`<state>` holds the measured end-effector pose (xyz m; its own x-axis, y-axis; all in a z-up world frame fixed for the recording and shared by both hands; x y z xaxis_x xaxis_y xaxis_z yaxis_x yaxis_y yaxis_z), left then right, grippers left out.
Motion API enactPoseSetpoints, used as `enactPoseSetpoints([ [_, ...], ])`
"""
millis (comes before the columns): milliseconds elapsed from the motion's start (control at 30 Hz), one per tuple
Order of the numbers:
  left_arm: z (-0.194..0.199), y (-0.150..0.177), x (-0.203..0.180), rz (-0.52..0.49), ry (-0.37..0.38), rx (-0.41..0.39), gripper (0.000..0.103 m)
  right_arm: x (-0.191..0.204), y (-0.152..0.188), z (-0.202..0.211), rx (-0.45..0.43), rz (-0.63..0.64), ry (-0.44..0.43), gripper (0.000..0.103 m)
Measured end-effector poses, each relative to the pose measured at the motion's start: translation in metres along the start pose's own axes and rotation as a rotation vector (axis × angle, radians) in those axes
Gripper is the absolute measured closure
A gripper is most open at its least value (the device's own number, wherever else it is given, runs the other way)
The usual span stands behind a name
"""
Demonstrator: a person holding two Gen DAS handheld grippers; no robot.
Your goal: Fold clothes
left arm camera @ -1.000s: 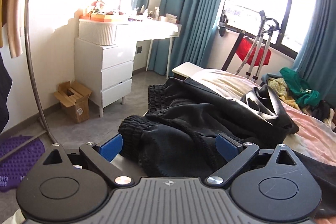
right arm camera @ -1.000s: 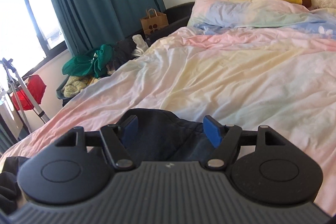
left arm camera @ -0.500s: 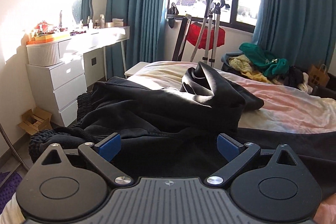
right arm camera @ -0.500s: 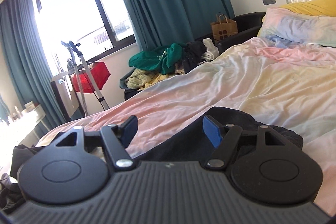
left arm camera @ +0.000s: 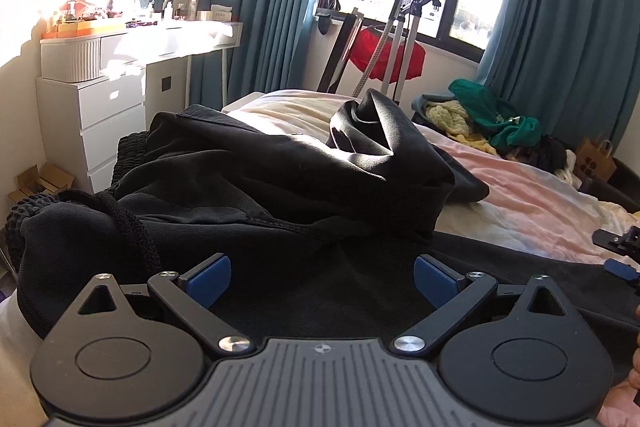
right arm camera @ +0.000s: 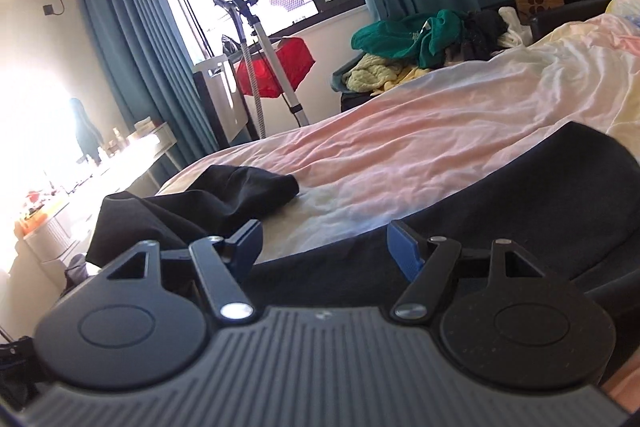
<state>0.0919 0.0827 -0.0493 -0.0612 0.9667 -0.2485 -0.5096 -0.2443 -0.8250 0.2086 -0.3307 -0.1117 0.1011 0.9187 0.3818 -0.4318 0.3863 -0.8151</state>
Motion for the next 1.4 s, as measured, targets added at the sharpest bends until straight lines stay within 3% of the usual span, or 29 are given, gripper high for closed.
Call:
enactPoseSetpoints([
  [133, -0.007, -0.001, 0.012, 0.101, 0.022, -0.064, 0.003, 0.05, 0.008, -0.06, 0.089, -0.017, -0.074, 0.031],
  [233, -0.024, 0.004, 0.025, 0.133, 0.042, -0.061, 0.003, 0.079, 0.007, -0.124, 0.157, -0.087, -0.093, 0.031],
  [333, -0.044, 0.012, 0.041, 0.174, 0.052, -0.052, 0.003, 0.097, 0.011, -0.192, 0.22, -0.205, -0.067, 0.032],
  [433, -0.062, 0.015, 0.053, 0.209, 0.07, -0.055, 0.003, 0.104, 0.011, -0.241, 0.213, -0.324, -0.042, 0.034],
  [467, -0.066, 0.014, 0.057, 0.216, 0.071, -0.068, 0.003, 0.104, 0.009, -0.25, 0.195, -0.362, -0.038, 0.044],
  [500, -0.069, 0.014, 0.059, 0.221, 0.078, -0.078, 0.003, 0.105, 0.006, -0.259, 0.177, -0.393, -0.029, 0.068],
  [533, -0.071, 0.013, 0.061, 0.223, 0.091, -0.084, 0.002, 0.107, 0.003, -0.263, 0.157, -0.384, 0.004, 0.085],
  [567, -0.074, 0.013, 0.061, 0.227, 0.102, -0.088, 0.002, 0.11, -0.003, -0.263, 0.123, -0.338, 0.045, 0.096],
  [733, -0.073, 0.01, 0.066, 0.267, 0.148, -0.109, 0.002, 0.102, -0.054, -0.237, -0.079, -0.205, 0.223, 0.097],
  [833, -0.066, 0.008, 0.07, 0.294, 0.156, -0.131, 0.002, 0.066, -0.096, -0.206, -0.178, -0.159, 0.331, 0.098],
  [1000, -0.057, 0.006, 0.069, 0.311, 0.154, -0.147, 0.002, -0.036, -0.162, -0.142, -0.292, -0.16, 0.556, 0.098],
  [1133, -0.056, 0.006, 0.064, 0.276, 0.143, -0.152, 0.002, -0.119, -0.183, -0.102, -0.274, -0.169, 0.735, 0.098],
  [1233, -0.059, 0.008, 0.061, 0.245, 0.129, -0.141, 0.002, -0.155, -0.179, -0.099, -0.185, -0.189, 0.765, 0.098],
  [1400, -0.063, 0.011, 0.058, 0.213, 0.111, -0.131, 0.002, -0.148, -0.178, -0.119, -0.166, -0.107, 0.731, 0.098],
])
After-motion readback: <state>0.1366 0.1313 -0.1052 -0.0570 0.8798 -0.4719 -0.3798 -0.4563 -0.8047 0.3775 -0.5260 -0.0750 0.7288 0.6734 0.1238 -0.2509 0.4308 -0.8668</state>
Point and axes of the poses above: each gripper's, at about its wrist camera, not at the fingertips, and z roughly against the way its jaws point, x to its left, y to its underside, the point moved 6 cm from there along -z, roughly the way its jaws point, and after that the axes turned 7 degrees about y, right-handed, at the moved point
